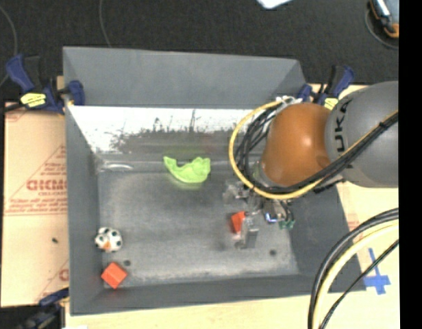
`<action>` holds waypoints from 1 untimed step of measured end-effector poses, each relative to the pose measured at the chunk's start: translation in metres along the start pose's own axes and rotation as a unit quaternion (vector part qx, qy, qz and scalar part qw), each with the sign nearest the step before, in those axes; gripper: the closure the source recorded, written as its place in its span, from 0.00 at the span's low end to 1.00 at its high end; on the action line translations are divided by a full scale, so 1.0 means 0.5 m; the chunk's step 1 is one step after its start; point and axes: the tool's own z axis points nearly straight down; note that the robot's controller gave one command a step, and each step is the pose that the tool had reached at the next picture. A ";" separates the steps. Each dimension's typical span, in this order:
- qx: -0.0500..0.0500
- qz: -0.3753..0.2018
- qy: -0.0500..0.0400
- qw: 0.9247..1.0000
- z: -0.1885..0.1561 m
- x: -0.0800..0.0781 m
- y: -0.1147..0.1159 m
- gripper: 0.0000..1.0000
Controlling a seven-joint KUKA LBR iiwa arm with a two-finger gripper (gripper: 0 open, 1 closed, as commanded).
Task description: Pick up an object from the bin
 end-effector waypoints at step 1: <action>0.001 -0.161 -0.003 0.987 0.018 0.031 -0.069 0.00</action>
Offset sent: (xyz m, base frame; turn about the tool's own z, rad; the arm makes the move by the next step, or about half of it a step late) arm 0.0314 -0.0451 -0.0390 0.0399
